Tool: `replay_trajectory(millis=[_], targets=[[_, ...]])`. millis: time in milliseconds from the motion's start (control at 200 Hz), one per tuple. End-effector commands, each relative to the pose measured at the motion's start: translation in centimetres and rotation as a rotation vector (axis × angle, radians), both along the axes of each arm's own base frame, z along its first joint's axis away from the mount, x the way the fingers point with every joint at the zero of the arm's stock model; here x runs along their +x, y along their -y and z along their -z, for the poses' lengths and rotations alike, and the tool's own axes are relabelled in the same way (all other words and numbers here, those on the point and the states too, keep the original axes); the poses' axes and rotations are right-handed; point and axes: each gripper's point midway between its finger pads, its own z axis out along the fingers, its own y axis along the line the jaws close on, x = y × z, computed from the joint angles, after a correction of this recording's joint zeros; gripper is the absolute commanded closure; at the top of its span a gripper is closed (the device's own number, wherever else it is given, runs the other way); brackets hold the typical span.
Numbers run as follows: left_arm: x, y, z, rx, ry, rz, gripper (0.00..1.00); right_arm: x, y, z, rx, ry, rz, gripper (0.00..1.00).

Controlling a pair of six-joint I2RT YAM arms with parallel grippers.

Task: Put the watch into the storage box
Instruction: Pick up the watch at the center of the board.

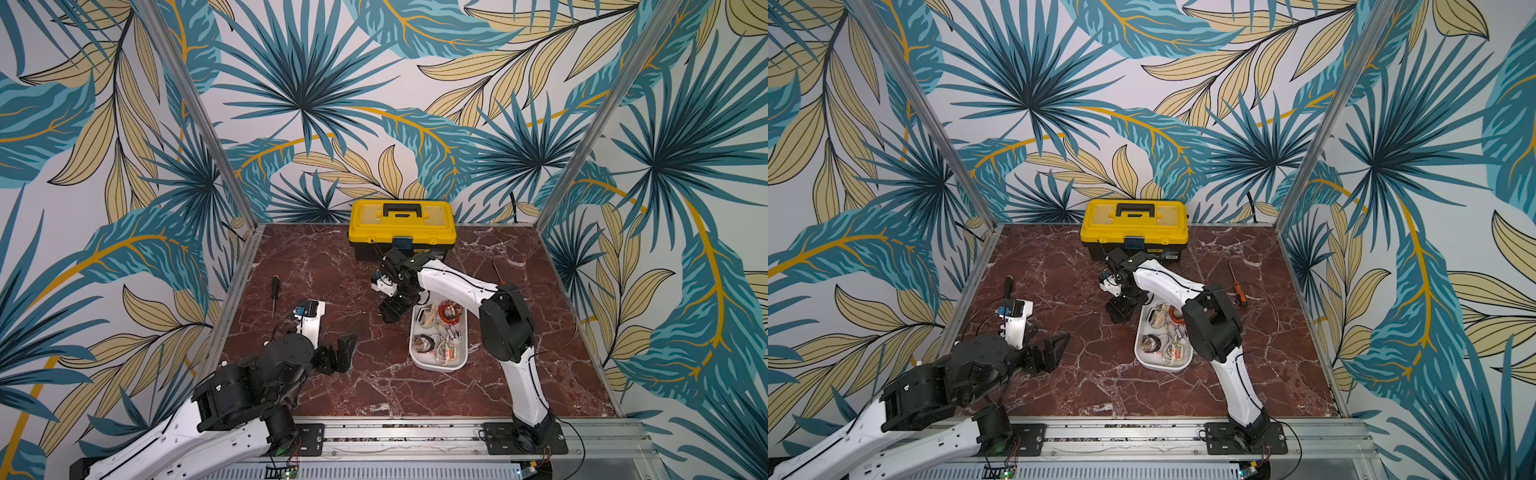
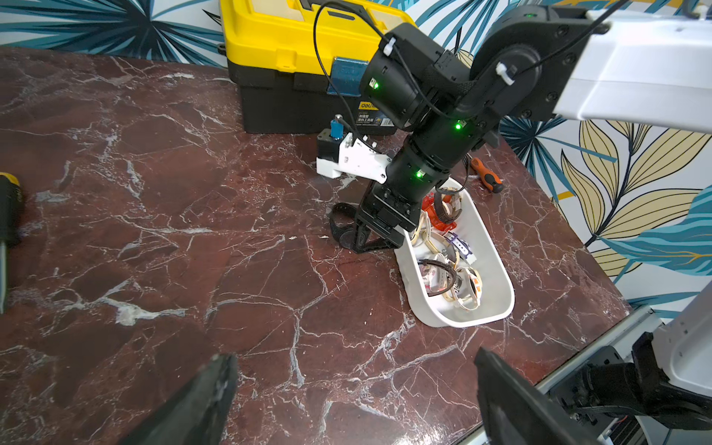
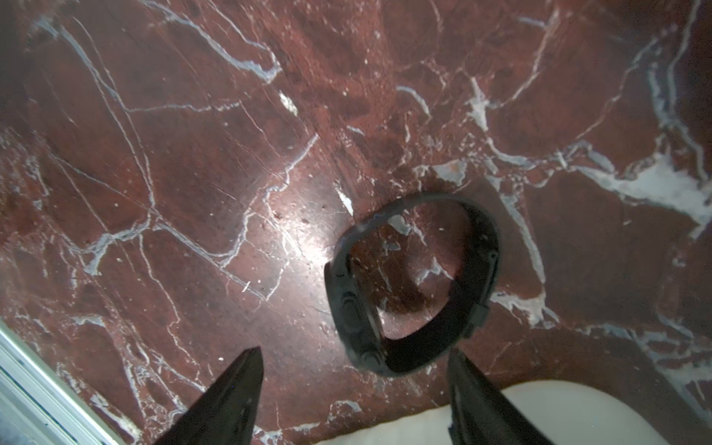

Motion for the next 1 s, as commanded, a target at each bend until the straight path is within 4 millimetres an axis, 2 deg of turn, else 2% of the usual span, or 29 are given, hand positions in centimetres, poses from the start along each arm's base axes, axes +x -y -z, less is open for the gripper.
replay_trajectory(millis=[0, 516, 871, 997], targets=[[0.2, -0.4, 0.7, 0.014, 0.002, -0.022, 0.00, -0.1, 0.2, 0.2, -0.022, -0.016, -0.022, 0.30], [0.6, 0.2, 1.2, 0.028, 0.002, -0.014, 0.00, 0.2, -0.2, 2.3, -0.030, -0.051, 0.000, 0.45], [0.7, 0.3, 0.9, 0.034, 0.013, -0.013, 0.00, 0.2, -1.1, 1.7, 0.021, -0.059, 0.039, 0.76], [0.8, 0.2, 1.0, 0.039, 0.013, -0.016, 0.00, 0.0, -1.6, 1.4, 0.064, -0.067, 0.053, 0.79]])
